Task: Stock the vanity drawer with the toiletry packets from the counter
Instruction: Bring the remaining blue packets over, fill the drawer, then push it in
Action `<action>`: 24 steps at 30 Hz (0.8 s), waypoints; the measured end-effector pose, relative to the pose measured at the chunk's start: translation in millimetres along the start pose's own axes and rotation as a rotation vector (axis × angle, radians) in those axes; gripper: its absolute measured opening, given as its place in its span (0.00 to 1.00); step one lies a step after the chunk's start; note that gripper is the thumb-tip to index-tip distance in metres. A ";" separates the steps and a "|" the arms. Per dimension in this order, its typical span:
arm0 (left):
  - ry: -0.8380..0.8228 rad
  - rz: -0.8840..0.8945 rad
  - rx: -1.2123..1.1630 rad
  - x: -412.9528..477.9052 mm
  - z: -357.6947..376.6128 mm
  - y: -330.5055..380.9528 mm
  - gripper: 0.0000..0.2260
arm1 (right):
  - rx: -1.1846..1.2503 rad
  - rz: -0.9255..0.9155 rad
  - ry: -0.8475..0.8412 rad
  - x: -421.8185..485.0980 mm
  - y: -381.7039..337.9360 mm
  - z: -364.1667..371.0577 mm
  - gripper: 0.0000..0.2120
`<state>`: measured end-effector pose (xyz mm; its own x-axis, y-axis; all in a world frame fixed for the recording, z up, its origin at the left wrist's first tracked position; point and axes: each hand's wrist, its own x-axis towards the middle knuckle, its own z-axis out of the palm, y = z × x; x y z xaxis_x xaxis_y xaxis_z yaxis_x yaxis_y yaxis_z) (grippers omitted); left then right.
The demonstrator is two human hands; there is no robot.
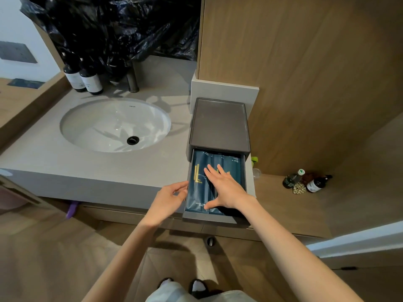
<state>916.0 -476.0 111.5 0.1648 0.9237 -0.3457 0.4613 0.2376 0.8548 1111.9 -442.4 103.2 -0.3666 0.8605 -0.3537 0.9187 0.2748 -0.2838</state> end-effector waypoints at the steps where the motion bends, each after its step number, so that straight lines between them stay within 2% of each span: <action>1: 0.005 -0.002 -0.001 -0.2 0.9 0.5 0.17 | 0.015 -0.003 0.004 0.2 0.0 -0.4 0.55; 7: 0.033 -0.018 0.044 -3.0 6.1 5.4 0.18 | 0.056 -0.027 0.008 -0.9 5.9 1.0 0.53; 12: 0.075 -0.004 0.044 -16.2 -3.1 9.7 0.18 | 0.170 -0.039 0.108 -10.1 3.6 -10.1 0.37; 15: 0.192 0.030 -0.005 -34.6 -24.0 7.8 0.19 | 0.299 -0.082 0.233 -18.6 -11.5 -18.7 0.29; 19: 0.352 0.074 -0.100 -68.1 -69.4 2.0 0.18 | 0.489 -0.125 0.337 -21.9 -51.2 -30.1 0.24; 24: 0.590 0.113 -0.247 -107.6 -139.9 -27.8 0.15 | 0.744 -0.174 0.391 -5.9 -132.8 -32.7 0.16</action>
<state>763.5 -540.0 179.1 -0.3382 0.9403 -0.0374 0.2438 0.1259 0.9616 996.9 -470.0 172.2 -0.2908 0.9558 0.0425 0.4682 0.1809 -0.8649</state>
